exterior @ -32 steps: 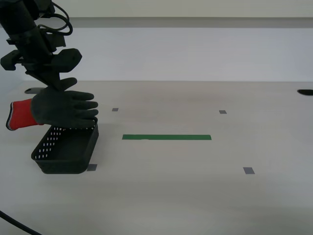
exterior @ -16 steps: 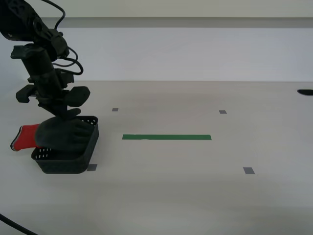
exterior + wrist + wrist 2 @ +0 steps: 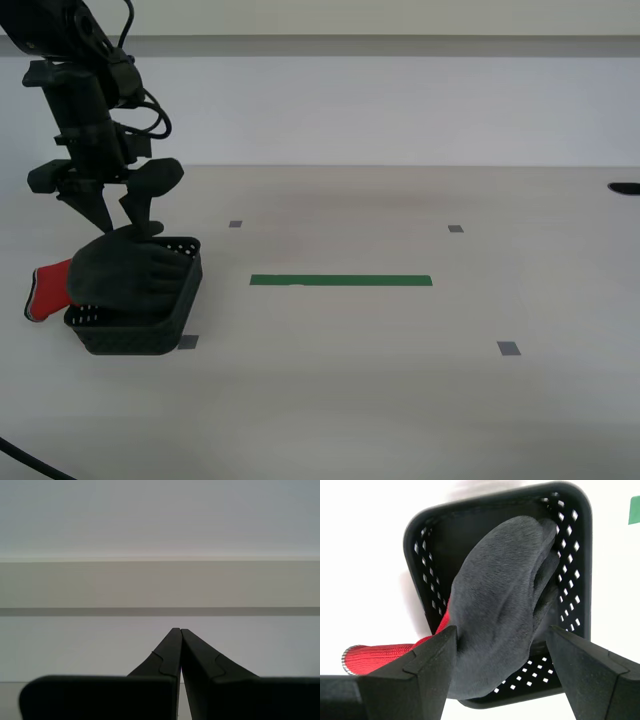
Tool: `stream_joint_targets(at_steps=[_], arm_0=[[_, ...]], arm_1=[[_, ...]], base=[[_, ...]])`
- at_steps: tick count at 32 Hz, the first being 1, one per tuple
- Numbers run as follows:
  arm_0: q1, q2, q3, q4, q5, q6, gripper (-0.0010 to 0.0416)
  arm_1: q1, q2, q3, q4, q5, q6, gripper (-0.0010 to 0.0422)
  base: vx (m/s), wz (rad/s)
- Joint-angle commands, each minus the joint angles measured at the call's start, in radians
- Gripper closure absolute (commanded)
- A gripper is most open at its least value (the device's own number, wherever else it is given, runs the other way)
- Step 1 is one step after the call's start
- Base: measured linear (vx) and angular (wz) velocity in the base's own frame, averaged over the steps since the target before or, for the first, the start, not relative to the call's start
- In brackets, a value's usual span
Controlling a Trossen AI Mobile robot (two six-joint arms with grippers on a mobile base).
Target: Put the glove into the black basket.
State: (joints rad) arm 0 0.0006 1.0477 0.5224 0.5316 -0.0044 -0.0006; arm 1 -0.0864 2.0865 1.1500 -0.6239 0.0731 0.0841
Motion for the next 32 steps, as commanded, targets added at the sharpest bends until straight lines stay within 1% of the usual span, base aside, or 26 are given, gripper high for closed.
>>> stream_joint_targets(at_steps=[1,2,3,6,7,9,10,11,12,13,14,15,17,18,32], arm_0=[[0.000,0.000,0.001,0.004,0.001,0.000,0.0405],[0.000,0.000,0.001,0.004,0.001,0.000,0.0405],[0.000,0.000,0.001,0.004,0.001,0.000,0.0405],[0.000,0.000,0.001,0.005,0.001,0.000,0.0405],[0.000,0.000,0.001,0.003,0.001,0.000,0.0405],[0.000,0.000,0.001,0.004,0.001,0.000,0.0405],[0.000,0.000,0.001,0.002,0.001,0.000,0.0405],[0.000,0.000,0.001,0.002,0.001,0.000,0.0405],[0.000,0.000,0.001,-0.001,0.001,0.000,0.0405],[0.000,0.000,0.001,-0.001,0.001,0.000,0.0405],[0.000,0.000,0.001,-0.002,0.001,0.000,0.0405],[0.000,0.000,0.001,-0.001,0.001,0.000,0.0405],[0.000,0.000,0.001,-0.002,0.001,0.000,0.0405],[0.000,0.000,0.001,-0.002,0.001,0.000,0.0405],[0.000,0.000,0.001,-0.002,0.001,0.000,0.0405]], arm_1=[[0.000,-0.005,0.049,-0.087,0.003,-0.003,0.0171],[0.000,-0.013,0.079,-0.134,0.003,-0.008,0.0182],[0.000,-0.018,0.087,-0.148,0.003,-0.011,0.0187],[-0.001,-0.056,0.110,-0.187,0.003,-0.018,0.0220],[-0.001,-0.093,0.113,-0.203,0.003,-0.018,0.0252],[-0.001,-0.115,0.112,-0.204,0.003,-0.018,0.0276],[-0.001,-0.148,0.110,-0.204,0.003,-0.018,0.0319],[-0.001,-0.164,0.112,-0.204,0.003,-0.017,0.0351],[-0.001,-0.171,0.113,-0.204,0.003,-0.017,0.0370],[-0.001,-0.186,0.113,-0.204,0.003,-0.017,0.0405],[-0.001,-0.196,0.113,-0.204,0.003,-0.018,0.0415],[-0.001,-0.208,0.112,-0.210,0.003,-0.018,0.0406],[-0.001,-0.208,0.112,-0.212,0.003,-0.019,0.0416],[-0.001,-0.208,0.112,-0.212,0.003,-0.021,0.0411],[0.000,-0.208,0.112,-0.198,0.003,-0.024,0.0412]], base=[[0.000,0.000],[0.000,0.000],[0.000,0.000],[0.000,0.000],[0.000,0.000],[0.000,0.000],[0.000,0.000],[0.000,0.000],[0.000,0.000],[0.000,0.000],[0.000,0.000],[0.000,0.000],[0.000,0.000],[0.000,0.000],[0.000,0.000]])
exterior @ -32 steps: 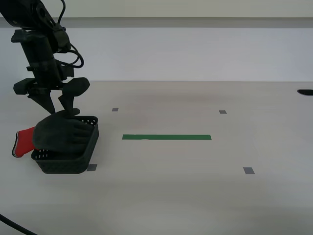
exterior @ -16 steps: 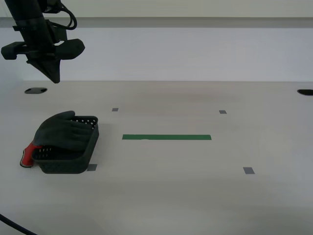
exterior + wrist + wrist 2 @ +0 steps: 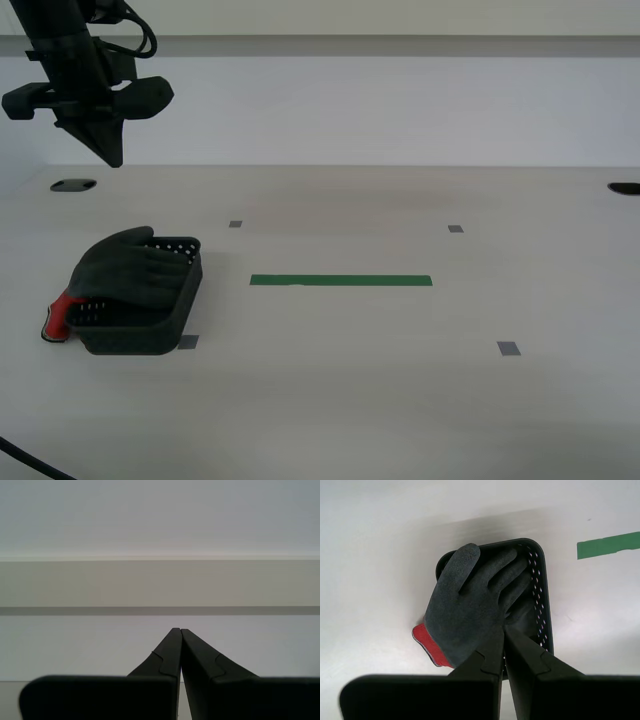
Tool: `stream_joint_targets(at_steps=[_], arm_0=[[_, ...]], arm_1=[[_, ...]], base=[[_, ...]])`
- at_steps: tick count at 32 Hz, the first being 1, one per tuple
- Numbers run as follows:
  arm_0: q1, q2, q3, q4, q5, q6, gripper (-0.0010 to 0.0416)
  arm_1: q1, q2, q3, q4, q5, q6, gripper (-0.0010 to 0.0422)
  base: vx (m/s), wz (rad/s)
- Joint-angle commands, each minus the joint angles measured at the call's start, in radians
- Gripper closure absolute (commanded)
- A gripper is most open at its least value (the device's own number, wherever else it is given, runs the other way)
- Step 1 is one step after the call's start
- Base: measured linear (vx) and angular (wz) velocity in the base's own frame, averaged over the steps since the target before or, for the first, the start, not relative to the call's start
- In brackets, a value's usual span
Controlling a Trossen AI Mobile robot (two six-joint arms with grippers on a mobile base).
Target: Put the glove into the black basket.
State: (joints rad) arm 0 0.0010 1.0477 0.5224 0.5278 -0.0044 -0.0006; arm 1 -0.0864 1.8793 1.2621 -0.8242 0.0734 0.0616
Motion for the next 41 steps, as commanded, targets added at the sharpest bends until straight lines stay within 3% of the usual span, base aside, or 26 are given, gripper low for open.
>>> stream_joint_targets(at_steps=[1,41], arm_0=[[0.000,0.000,0.001,0.002,0.001,0.000,0.0405],[0.000,0.000,0.001,0.002,0.001,0.000,0.0405]], arm_1=[[0.000,0.000,0.000,0.004,0.002,-0.002,0.0412],[0.000,0.000,0.000,0.042,0.002,-0.002,0.0412]], base=[[0.000,0.000],[0.000,0.000]])
